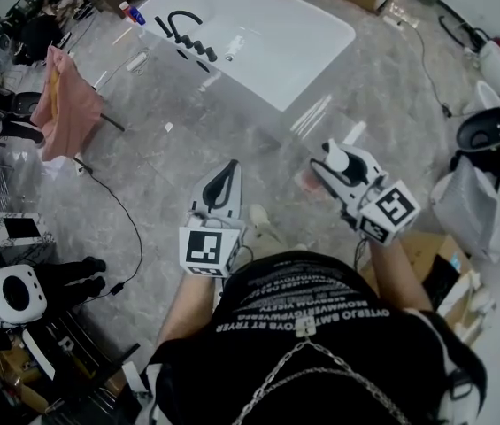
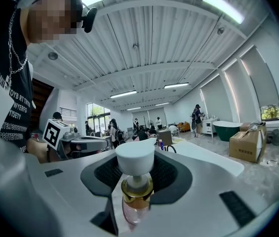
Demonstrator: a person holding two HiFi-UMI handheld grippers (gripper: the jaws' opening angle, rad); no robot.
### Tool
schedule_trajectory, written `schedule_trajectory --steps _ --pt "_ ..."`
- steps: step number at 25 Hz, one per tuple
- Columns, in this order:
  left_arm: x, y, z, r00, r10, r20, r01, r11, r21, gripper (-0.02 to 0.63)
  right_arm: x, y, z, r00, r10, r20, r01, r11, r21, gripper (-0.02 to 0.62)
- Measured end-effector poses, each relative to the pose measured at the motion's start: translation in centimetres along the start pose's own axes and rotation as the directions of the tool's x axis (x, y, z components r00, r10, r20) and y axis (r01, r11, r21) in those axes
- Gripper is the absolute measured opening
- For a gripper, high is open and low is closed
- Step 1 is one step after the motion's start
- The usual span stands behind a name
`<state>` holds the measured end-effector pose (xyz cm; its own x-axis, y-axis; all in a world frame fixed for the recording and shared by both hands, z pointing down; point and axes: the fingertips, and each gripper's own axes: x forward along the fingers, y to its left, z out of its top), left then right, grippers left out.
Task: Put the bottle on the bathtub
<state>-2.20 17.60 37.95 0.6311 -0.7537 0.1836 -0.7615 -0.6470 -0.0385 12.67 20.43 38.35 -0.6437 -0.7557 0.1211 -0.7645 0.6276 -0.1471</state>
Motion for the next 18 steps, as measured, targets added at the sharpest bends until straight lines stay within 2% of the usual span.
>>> schedule_trajectory --steps 10,14,18 --pt "2.8 3.9 0.7 1.000 -0.029 0.002 0.029 0.999 0.029 0.002 3.8 -1.3 0.9 1.000 -0.010 -0.013 0.010 1.000 0.003 0.143" --pt "4.2 5.2 1.2 0.999 -0.040 0.010 0.040 0.999 0.009 0.002 5.8 -2.2 1.1 1.000 -0.016 -0.018 0.016 1.000 0.003 0.143" --pt "6.0 7.7 0.8 0.999 -0.047 0.004 0.047 0.999 0.025 0.002 8.4 -3.0 1.4 1.000 0.003 -0.018 -0.004 0.999 -0.034 0.143"
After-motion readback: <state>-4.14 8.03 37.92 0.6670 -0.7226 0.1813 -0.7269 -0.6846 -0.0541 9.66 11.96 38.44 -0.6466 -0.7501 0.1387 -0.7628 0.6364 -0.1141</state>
